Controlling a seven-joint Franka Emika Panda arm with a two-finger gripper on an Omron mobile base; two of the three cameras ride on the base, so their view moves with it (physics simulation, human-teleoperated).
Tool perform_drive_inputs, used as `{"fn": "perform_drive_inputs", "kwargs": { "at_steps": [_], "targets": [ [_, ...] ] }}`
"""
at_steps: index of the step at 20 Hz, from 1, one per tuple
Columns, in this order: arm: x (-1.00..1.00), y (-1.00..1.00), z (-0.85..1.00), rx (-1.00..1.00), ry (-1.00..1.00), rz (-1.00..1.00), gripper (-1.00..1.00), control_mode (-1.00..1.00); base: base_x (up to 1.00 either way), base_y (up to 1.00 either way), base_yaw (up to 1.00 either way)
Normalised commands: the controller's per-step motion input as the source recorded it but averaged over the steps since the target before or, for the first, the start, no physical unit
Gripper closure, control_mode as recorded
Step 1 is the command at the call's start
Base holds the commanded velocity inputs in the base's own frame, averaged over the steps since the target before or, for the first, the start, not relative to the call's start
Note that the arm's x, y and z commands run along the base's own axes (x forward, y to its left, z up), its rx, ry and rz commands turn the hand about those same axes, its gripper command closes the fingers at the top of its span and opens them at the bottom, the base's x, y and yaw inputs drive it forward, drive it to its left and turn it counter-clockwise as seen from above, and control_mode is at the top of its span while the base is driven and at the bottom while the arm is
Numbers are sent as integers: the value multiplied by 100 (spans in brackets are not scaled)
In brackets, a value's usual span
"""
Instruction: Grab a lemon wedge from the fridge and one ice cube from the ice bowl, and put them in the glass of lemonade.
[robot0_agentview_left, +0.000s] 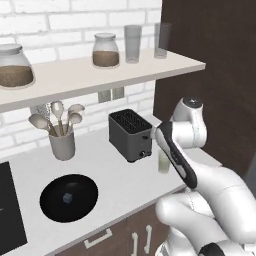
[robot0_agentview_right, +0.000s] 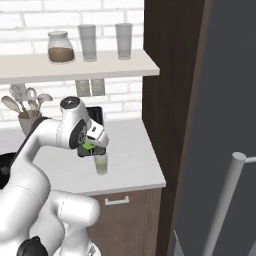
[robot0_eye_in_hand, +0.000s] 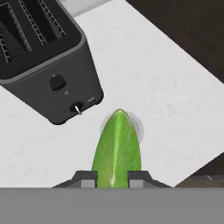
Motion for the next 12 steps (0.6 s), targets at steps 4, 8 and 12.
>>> {"fn": "perform_drive_inputs", "kwargs": {
  "at_steps": [4, 8, 12],
  "targets": [
    [48, 0, -1, 0, 0, 0, 100, -100, 0, 0, 0],
    [8, -5, -19, 0, 0, 0, 100, -100, 0, 0, 0],
    [0, 0, -38, 0, 0, 0, 100, -100, 0, 0, 0]
  ]
}}
